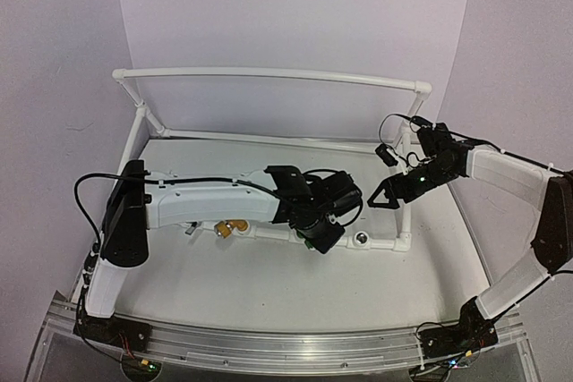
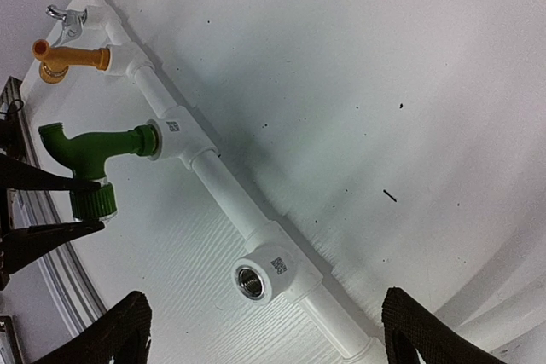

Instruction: Install the water faucets

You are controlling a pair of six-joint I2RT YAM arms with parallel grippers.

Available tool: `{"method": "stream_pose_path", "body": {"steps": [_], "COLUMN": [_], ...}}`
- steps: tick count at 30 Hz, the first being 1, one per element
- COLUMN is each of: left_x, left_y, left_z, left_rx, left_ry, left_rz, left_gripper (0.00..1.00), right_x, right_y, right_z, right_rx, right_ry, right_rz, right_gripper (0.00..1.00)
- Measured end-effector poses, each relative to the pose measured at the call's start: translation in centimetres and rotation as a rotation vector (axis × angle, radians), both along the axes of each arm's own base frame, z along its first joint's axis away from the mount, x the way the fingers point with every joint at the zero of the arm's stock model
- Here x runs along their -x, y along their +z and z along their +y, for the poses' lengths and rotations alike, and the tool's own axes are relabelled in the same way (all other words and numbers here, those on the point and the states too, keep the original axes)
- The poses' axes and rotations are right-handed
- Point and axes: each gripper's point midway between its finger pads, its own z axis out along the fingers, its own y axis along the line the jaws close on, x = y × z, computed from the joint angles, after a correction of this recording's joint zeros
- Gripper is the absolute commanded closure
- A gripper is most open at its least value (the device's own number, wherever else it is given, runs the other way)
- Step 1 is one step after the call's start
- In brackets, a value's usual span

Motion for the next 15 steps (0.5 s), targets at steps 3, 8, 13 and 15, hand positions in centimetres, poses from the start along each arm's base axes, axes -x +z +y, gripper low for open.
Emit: {"method": "stream_pose_path", "body": {"steps": [3, 8, 13, 15], "left_x": [0.1, 0.7, 1.0, 1.2], "left_y": [0.0, 0.0, 0.8, 1.9], "left_z": [0.1, 0.4, 0.2, -0.5], "left_rx": [-0.008, -0.034, -0.035, -0.006], "left_ry": [0.010, 0.010, 0.001, -0.010], "left_rz": [-0.012, -0.031, -0.033, -0.034], "left_gripper": [0.75, 0.73, 0.70, 0.69], "right_x": [-0.1, -0.2, -0.2, -0.2], "right_y": [-0.1, -0.2, -0.4, -0.5], "right_z": [-0.1, -0.2, -0.2, -0.2], "right_rx": [0.008, 0.014, 0.015, 0.016], "right_ry": [-0.003, -0.006, -0.006, -0.006], "right_rz": [-0.003, -0.003, 0.000, 0.003], "right_gripper": [0.10, 0.10, 0.10, 0.10]}}
